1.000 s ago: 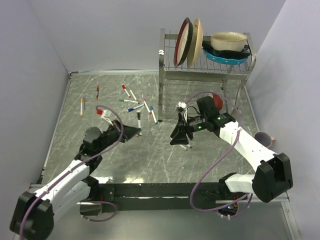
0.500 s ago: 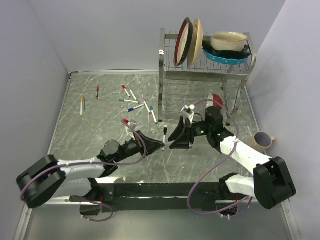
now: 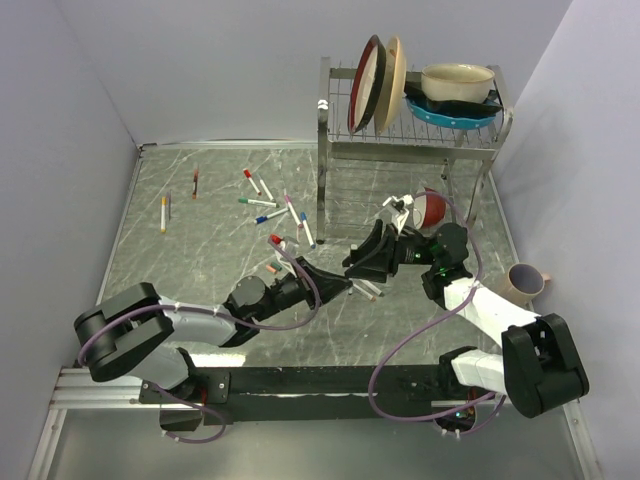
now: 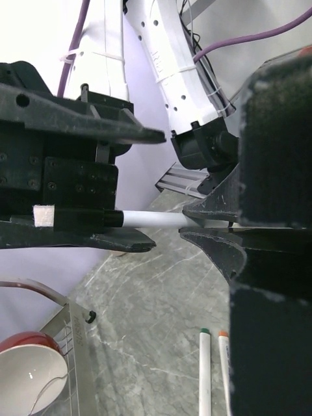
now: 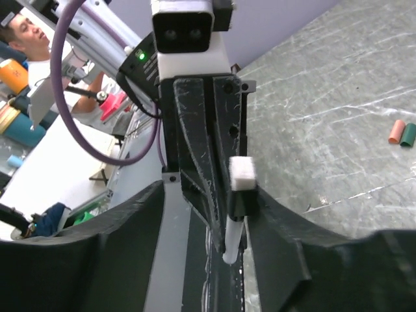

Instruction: Open the pen caps

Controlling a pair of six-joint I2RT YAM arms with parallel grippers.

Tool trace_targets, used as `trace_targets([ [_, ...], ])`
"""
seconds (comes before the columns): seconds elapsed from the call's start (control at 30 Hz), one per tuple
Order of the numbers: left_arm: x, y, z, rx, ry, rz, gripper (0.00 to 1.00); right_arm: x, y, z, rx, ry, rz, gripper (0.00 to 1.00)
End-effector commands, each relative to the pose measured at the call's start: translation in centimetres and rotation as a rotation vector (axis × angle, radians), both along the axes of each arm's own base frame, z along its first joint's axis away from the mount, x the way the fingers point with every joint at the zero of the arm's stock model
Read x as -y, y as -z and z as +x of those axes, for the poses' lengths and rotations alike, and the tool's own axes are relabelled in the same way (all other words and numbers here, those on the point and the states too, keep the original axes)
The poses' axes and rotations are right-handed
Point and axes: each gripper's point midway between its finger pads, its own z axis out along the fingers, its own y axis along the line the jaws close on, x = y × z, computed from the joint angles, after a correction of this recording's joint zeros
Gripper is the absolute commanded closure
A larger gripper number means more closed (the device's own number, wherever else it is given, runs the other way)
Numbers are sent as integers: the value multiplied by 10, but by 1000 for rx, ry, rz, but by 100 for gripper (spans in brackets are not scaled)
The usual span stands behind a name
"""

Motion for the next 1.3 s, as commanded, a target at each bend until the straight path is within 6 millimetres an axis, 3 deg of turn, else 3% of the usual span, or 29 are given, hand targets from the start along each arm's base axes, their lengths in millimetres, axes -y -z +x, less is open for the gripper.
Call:
trace_targets([
  [0.0, -4, -49, 10, 108, -76, -148, 99, 0, -9, -2, 21, 2, 24, 46],
  [0.2, -14, -60, 12, 132, -130, -177, 99, -2, -5, -2, 3, -2, 16, 48],
  [0.53, -20, -69, 15, 133, -172, -212, 99, -7, 0, -4, -15, -33, -7, 60],
  [0.63, -17, -68, 14, 132, -166, -207, 99, -6, -1, -4, -9, -35, -6, 70],
  [0.67, -16, -67, 13, 131, -163, -210, 99, -7, 0, -5, -10, -39, -7, 81],
  [0.77, -15, -68, 14, 132, -161, -209, 98, -7, 0, -5, -4, -45, -7, 100],
  [0.83, -11, -66, 12, 133, -143, -190, 87, -7, 1, -5, 0, -50, -17, 100],
  [0.87, -10, -67, 11, 136, -135, -185, 62, -7, 1, -4, 2, -46, -21, 100],
  [0.97, -7, -63, 4, 155, -98, -118, 29, -7, 8, 2, 11, -35, -60, 100],
  [1.07, -11, -64, -1, 180, -86, -72, 10, -6, 13, 10, 52, -49, -120, 100],
  [1.13, -17, -65, 3, 177, -116, -57, 6, -4, 34, 5, 71, -108, -181, 100],
  [1.17, -20, -66, 8, 153, -144, -42, 2, -5, 27, 4, 102, -138, -179, 100],
  [1.27, -24, -68, 22, 85, -200, -20, 2, -5, 34, -5, 110, -202, -193, 100],
])
